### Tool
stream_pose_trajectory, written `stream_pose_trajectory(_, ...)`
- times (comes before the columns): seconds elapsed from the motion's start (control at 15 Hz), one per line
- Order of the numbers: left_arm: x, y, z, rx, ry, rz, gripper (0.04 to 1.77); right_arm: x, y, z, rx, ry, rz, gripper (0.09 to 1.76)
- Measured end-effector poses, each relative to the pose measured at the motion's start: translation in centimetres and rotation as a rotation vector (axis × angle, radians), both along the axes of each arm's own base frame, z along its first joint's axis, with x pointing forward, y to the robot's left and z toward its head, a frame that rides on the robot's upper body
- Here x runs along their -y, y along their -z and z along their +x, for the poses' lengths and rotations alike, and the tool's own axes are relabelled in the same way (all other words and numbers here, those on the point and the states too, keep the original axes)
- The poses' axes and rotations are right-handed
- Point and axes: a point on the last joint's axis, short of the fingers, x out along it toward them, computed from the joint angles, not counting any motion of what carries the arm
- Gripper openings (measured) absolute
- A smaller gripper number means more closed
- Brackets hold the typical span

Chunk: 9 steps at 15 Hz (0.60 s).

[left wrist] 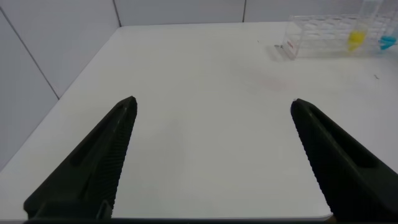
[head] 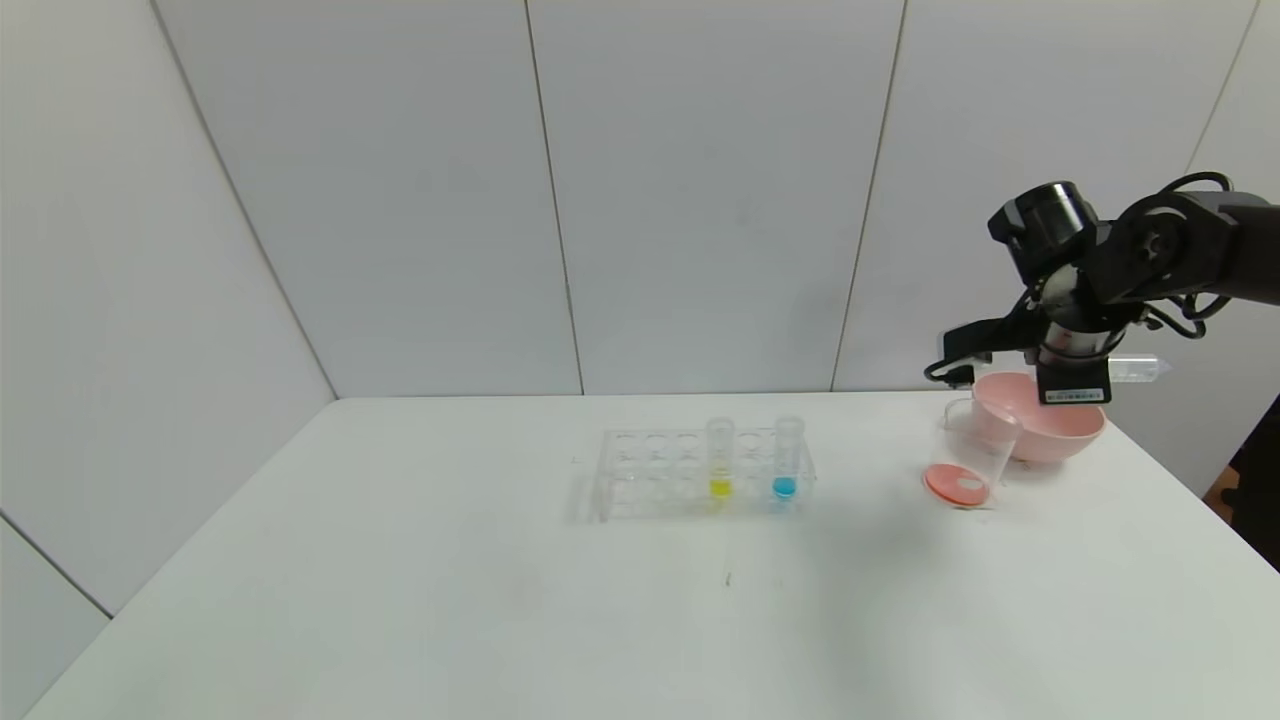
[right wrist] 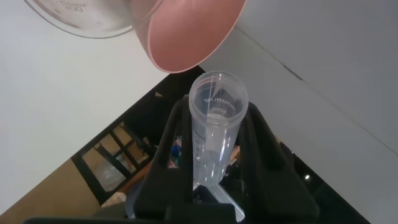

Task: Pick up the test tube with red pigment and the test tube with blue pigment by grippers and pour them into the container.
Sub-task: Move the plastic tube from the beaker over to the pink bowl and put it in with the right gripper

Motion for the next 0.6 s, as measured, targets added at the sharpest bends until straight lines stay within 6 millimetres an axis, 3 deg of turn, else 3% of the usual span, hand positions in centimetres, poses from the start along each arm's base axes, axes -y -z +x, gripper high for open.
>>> stream_pose_trajectory(0.6, 0.0, 0.0, 0.0, 0.0, 0.0, 0.0, 1.76, 0.1, -0.83, -0.32, 0.012, -0.02, -0.015, 0.5)
